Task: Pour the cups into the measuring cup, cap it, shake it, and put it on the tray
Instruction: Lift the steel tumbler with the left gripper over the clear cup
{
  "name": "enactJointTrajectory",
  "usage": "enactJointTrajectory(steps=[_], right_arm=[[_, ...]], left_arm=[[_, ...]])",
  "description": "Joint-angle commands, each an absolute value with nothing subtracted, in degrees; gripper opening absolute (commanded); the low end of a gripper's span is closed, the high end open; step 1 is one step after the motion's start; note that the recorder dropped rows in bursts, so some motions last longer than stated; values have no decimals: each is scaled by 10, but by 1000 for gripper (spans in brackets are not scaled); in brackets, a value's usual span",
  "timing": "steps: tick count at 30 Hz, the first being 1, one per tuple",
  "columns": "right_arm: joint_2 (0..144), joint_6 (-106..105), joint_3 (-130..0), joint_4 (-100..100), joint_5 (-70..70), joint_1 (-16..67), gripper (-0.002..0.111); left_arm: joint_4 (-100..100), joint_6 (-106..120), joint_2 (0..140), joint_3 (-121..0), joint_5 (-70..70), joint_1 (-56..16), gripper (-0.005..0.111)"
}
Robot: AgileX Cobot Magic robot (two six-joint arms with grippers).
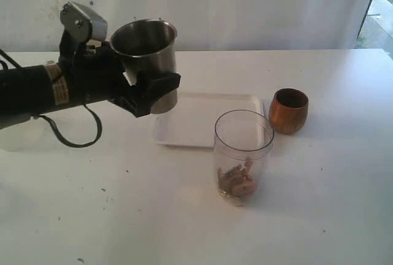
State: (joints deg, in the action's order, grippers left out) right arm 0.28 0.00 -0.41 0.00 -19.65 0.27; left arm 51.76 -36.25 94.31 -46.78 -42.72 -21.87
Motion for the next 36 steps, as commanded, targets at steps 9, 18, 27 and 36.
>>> enactJointTrajectory(steps=[9,18,27,36], right_arm=[[0,3,0,0,-196,0,0],[0,3,0,0,-196,0,0],[0,3,0,0,-196,0,0],[0,13,0,0,-196,0,0]], left_arm=[[510,-373,987,-583,-371,-305,0],[514,-345,1054,-619,-376,-316,0],[514,-257,1072,-620,-380,-316,0],[513,-275,1074,-648,-379,-316,0]])
